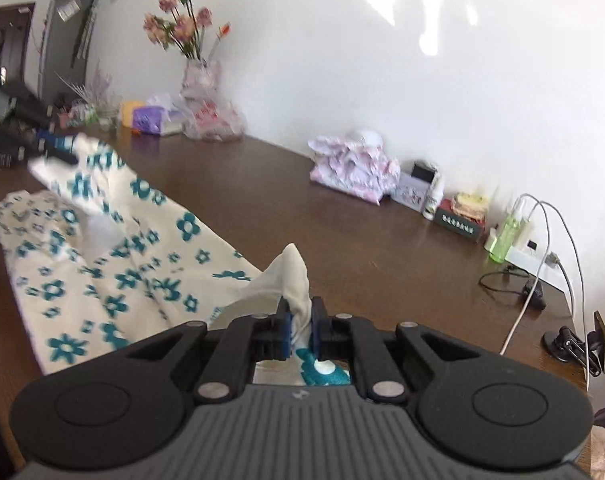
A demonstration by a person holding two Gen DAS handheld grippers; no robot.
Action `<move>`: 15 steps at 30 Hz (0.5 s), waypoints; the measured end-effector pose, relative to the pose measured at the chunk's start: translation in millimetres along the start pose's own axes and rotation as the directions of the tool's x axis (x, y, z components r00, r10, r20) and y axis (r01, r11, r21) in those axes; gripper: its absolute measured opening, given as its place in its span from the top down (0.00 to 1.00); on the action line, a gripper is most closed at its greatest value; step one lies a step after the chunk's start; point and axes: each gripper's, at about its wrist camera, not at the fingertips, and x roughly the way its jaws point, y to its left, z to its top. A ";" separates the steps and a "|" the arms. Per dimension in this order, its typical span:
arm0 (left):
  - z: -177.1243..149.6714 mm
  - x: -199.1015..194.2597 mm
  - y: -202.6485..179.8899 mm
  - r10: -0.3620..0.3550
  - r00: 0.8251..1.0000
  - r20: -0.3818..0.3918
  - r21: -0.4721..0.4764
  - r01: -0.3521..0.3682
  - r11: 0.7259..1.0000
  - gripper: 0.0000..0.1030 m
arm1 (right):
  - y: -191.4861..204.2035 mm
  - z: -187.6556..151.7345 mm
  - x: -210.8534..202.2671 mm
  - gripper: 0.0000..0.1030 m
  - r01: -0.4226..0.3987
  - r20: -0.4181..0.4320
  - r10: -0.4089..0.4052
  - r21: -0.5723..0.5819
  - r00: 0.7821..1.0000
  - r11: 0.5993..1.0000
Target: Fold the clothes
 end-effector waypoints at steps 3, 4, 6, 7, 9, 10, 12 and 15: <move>-24.7 -9.5 -17.3 -0.013 0.999 -0.036 -0.067 0.010 0.998 0.97 | 9.8 -3.9 -26.3 0.92 -0.033 0.037 0.033 -0.014 0.999 0.999; -33.3 -9.0 -20.3 -0.002 0.998 -0.055 -0.076 -0.002 0.997 0.97 | 13.5 -6.0 -34.6 0.92 -0.048 0.041 0.049 -0.022 0.998 0.999; -46.7 -7.1 -22.3 0.029 0.996 -0.086 -0.093 -0.037 0.995 0.97 | 21.3 -12.4 -44.4 0.92 -0.080 -0.001 0.080 -0.048 0.997 0.996; -49.9 -6.8 -18.0 0.019 0.995 -0.096 -0.111 -0.030 0.993 0.94 | 25.2 -15.8 -44.8 0.91 -0.101 -0.046 0.098 -0.065 0.994 0.993; -50.5 -10.4 -4.4 -0.039 0.995 -0.091 -0.149 0.025 0.988 0.89 | 33.0 -22.7 -44.7 0.88 -0.146 -0.142 0.132 -0.094 0.981 0.985; -47.6 -16.7 3.1 -0.080 0.995 -0.060 -0.160 0.069 0.985 0.83 | 34.1 -21.1 -49.6 0.82 -0.171 -0.140 0.158 -0.087 0.977 0.981; -39.3 -22.1 15.8 -0.123 0.992 -0.015 -0.147 0.119 0.982 0.42 | 30.4 -13.3 -60.0 0.65 -0.222 -0.105 0.215 -0.061 0.971 0.973; -25.3 -5.5 30.9 -0.188 0.982 0.000 -0.078 0.187 0.979 0.27 | 14.5 4.4 -66.5 0.49 -0.288 -0.028 0.287 -0.017 0.958 0.958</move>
